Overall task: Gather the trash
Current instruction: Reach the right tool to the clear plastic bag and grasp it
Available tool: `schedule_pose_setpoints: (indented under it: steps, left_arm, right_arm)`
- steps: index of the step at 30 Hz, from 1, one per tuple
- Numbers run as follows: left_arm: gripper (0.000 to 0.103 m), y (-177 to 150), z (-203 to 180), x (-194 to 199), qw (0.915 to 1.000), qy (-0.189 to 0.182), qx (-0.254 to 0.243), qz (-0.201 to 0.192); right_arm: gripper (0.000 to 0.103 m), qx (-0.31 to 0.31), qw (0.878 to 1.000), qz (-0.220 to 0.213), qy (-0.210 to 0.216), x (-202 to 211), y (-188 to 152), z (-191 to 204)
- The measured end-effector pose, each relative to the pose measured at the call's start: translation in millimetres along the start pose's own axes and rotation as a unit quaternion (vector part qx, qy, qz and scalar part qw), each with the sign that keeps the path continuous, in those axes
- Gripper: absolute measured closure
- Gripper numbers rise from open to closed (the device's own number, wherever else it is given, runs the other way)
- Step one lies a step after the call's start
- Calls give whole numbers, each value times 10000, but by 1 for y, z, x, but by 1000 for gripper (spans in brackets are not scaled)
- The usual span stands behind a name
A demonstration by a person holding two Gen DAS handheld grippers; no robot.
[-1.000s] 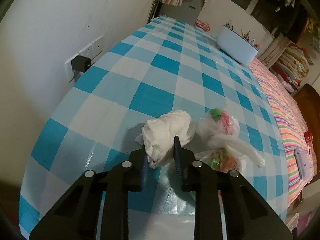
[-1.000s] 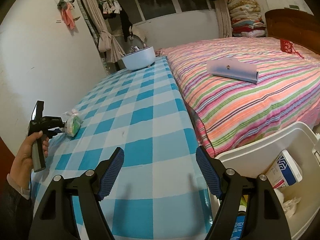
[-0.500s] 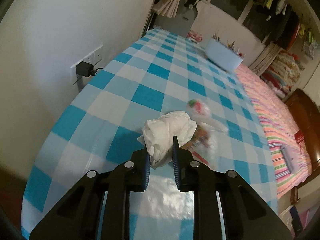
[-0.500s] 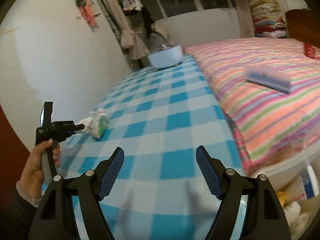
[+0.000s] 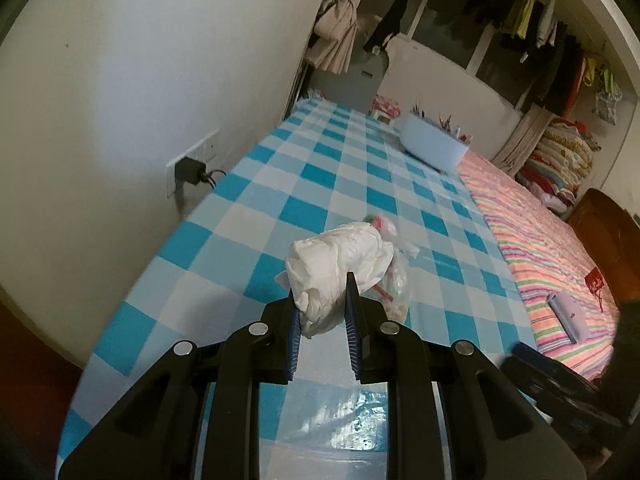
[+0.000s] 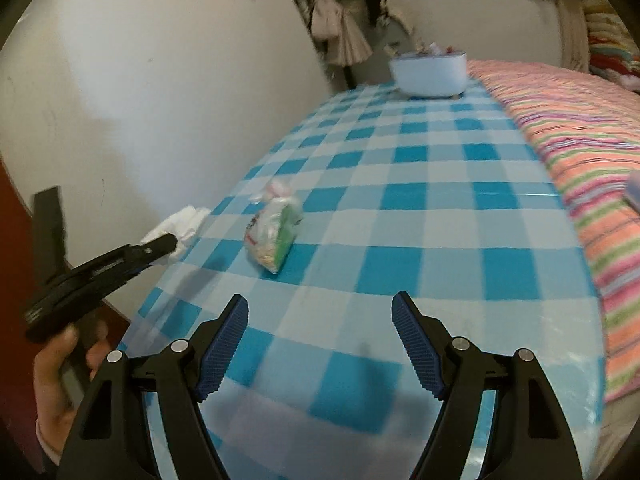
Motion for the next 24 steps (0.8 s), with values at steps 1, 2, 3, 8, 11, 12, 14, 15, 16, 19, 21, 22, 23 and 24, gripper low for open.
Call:
schedule_pose_setpoints:
  steps: [1, 2, 3, 8, 11, 12, 14, 15, 16, 19, 21, 22, 23, 24]
  left_arm:
    - [84, 1, 0, 2, 10000, -10, 4, -14]
    - [84, 2, 1, 5, 10000, -22, 22, -41]
    - [84, 4, 3, 8, 10000, -25, 51, -72]
    - [84, 8, 7, 17, 9999, 10, 34, -129]
    - [84, 8, 8, 21, 9999, -17, 25, -119]
    - [84, 8, 8, 22, 9999, -24, 26, -125]
    - [84, 8, 8, 24, 9999, -44, 11, -125]
    - [84, 8, 8, 25, 9999, -51, -1, -124]
    - [84, 8, 8, 26, 9999, -50, 2, -132]
    - [84, 9, 7, 27, 9999, -60, -6, -130]
    - [84, 9, 7, 27, 9999, -57, -14, -137]
    - [84, 9, 7, 27, 9999, -58, -21, -138]
    - [84, 9, 7, 27, 9999, -64, -28, -126]
    - [84, 9, 7, 27, 9999, -66, -41, -121]
  right_arm:
    - [31, 6, 10000, 8, 2, -2, 0, 4]
    - [31, 22, 10000, 70, 25, -13, 4, 13]
    - [31, 26, 9999, 127, 50, -24, 10, 22]
    - [31, 84, 9995, 293, 66, -60, 16, 50]
    - [31, 183, 9990, 406, -103, -85, 22, 61]
    - [31, 190, 9988, 423, -134, -90, 23, 63]
    - [31, 158, 9982, 498, -279, -107, 28, 69]
    - [31, 149, 9980, 525, -324, -111, 29, 70]
    - [31, 139, 9976, 561, -376, -117, 30, 71]
    - [31, -175, 9967, 723, -324, -139, 34, 76]
    - [31, -246, 9964, 758, -295, -143, 37, 78]
    - [31, -273, 9962, 773, -279, -145, 37, 78]
    - [31, -259, 9962, 795, -242, -149, 38, 82]
    - [31, -237, 9963, 788, -228, -151, 39, 85]
Point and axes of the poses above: each gripper's, at about its wrist camera, not at the fingertips, and x roughly against the way its jaws point, z to its left, y to its top, the point moved 9 cm from there along -x, roughly the way its jaws point, and after that the axes turned 9 degrees about -y, right-handed, at the moved point
